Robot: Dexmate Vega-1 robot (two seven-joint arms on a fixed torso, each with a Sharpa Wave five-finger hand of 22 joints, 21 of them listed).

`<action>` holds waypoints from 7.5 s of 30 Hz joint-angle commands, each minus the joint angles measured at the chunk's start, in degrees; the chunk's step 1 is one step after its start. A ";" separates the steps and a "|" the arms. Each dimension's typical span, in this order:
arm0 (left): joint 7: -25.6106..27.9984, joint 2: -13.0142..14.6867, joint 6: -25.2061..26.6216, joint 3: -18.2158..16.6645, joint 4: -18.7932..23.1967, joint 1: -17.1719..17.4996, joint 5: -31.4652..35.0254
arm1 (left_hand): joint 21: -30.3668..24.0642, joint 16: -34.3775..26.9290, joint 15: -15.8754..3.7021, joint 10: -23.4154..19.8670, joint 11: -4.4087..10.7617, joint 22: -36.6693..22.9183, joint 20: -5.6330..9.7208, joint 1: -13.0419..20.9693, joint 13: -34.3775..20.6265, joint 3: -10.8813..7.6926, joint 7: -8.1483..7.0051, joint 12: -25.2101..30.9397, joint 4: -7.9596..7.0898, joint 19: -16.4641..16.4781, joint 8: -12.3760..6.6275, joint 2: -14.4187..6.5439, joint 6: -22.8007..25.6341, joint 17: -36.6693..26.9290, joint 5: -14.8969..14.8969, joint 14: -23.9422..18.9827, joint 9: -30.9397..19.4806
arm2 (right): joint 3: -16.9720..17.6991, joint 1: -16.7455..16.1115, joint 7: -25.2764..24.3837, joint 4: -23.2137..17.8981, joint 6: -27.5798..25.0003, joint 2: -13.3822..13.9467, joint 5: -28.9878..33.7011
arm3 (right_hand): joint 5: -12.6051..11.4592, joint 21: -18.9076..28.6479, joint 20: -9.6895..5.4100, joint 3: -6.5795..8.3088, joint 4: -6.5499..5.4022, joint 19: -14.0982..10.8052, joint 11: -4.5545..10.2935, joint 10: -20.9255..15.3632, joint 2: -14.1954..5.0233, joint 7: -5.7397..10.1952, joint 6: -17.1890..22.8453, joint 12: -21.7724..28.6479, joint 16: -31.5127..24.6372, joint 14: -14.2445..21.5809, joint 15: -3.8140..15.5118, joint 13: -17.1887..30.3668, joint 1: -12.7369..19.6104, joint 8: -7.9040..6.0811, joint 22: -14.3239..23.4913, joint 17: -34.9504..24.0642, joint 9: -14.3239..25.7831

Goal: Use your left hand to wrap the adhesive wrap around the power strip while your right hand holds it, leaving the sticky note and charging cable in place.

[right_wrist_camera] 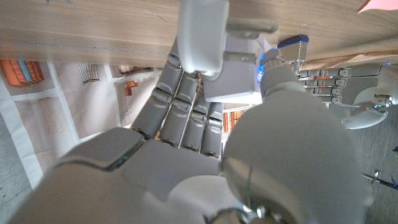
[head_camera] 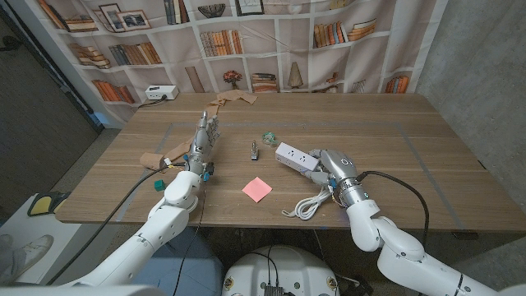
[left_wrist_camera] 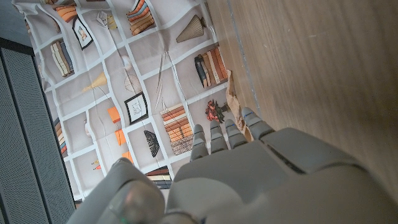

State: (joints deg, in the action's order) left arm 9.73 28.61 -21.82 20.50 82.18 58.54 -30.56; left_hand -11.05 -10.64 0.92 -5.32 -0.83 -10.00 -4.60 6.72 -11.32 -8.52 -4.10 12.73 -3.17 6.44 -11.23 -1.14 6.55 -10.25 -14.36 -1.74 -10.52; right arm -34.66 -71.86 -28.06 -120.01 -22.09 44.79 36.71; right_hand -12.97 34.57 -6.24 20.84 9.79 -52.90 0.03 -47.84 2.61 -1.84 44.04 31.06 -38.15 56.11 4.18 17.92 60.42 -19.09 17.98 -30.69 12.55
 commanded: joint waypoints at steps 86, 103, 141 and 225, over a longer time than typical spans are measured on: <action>7.44 5.55 1.37 -4.30 13.96 7.17 6.97 | -0.23 -0.18 -1.97 -1.82 0.21 0.02 4.28 0.88 -0.28 0.73 1.16 0.40 0.30 0.83 -0.45 -1.29 2.24 -0.12 0.02 -0.37 -0.14 | 7.40 2.30 6.88 -6.71 2.21 2.92 -4.19 | -1.04 7.38 -0.07 0.87 -0.43 3.26 5.71 -8.32 -8.71 3.43 5.90 4.67 3.38 7.44 9.09 3.65 10.10 0.52 2.01 -4.39 0.87; 10.10 7.14 2.99 -5.71 18.14 9.27 12.11 | 0.32 0.18 -1.81 -1.73 0.26 0.07 3.52 2.03 -0.27 0.14 2.13 0.26 0.88 -0.61 -0.30 -2.08 2.31 -0.03 0.13 0.40 -0.13 | 8.83 1.67 5.79 -6.19 2.08 2.78 -5.45 | -0.90 8.49 0.03 0.77 -0.56 4.25 5.90 -7.66 -8.90 3.51 5.79 4.98 4.17 7.25 9.03 4.37 10.07 0.87 2.18 -5.17 1.02; 14.09 9.81 7.23 -7.99 23.14 11.82 22.29 | 0.58 0.31 -1.63 -1.95 0.70 0.09 2.40 4.63 -0.28 -1.20 0.91 0.19 2.50 -2.92 0.25 -3.32 1.32 0.03 0.99 1.76 -0.12 | 10.60 0.69 6.16 -7.76 -0.07 4.38 -5.86 | -0.71 11.22 0.00 0.57 -0.51 5.87 6.24 -7.06 -9.02 3.88 5.67 5.30 5.58 7.26 9.16 4.98 10.16 1.56 2.29 -7.18 1.37; 25.28 14.26 29.39 -16.85 37.10 25.93 54.89 | -0.47 -0.57 -3.52 -7.00 2.07 0.12 3.26 7.68 -0.45 -3.16 0.76 1.76 4.87 -0.16 -1.09 -4.84 7.09 0.07 2.60 -1.63 -0.21 | 13.67 -1.26 7.38 -9.27 -0.27 6.59 -7.39 | -0.48 16.91 -0.16 0.55 -0.52 7.79 6.33 -7.10 -9.09 3.76 6.02 5.42 8.31 8.03 9.13 4.96 10.16 2.52 1.55 -10.56 1.95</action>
State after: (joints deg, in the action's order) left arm 31.94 43.39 1.60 2.99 118.09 84.47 18.12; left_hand -11.11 -10.87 -2.55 -11.49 1.23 -9.88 -1.21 13.45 -11.60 -11.39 -3.36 14.07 1.28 5.56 -11.91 -6.03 13.02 -10.15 -11.86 -2.79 -10.52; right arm -20.88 -73.48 -20.89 -129.65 -22.32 51.34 29.59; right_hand -13.23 50.96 -5.11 20.58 9.53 -45.58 -0.06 -48.25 3.32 -2.03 45.65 33.72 -29.99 59.58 5.29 18.10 61.12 -16.46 19.39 -41.03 14.28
